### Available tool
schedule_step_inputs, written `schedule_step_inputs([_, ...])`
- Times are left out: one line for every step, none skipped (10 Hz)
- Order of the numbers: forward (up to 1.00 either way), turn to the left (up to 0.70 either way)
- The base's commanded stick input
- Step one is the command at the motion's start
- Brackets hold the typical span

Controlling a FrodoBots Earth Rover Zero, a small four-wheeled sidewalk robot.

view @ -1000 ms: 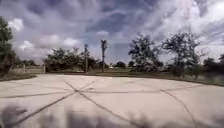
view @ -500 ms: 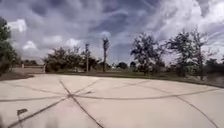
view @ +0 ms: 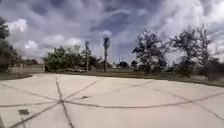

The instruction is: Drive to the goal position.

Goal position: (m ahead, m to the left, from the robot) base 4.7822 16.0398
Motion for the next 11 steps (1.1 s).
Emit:
schedule_step_inputs([0.98, 0.0])
schedule_step_inputs([0.98, 0.0])
schedule_step_inputs([0.98, 0.0])
schedule_step_inputs([0.98, 0.0])
schedule_step_inputs([0.98, 0.0])
schedule_step_inputs([0.98, 0.0])
schedule_step_inputs([0.98, 0.0])
schedule_step_inputs([0.98, 0.12])
schedule_step_inputs([0.98, 0.39])
schedule_step_inputs([0.98, 0.39])
schedule_step_inputs([0.98, 0.39])
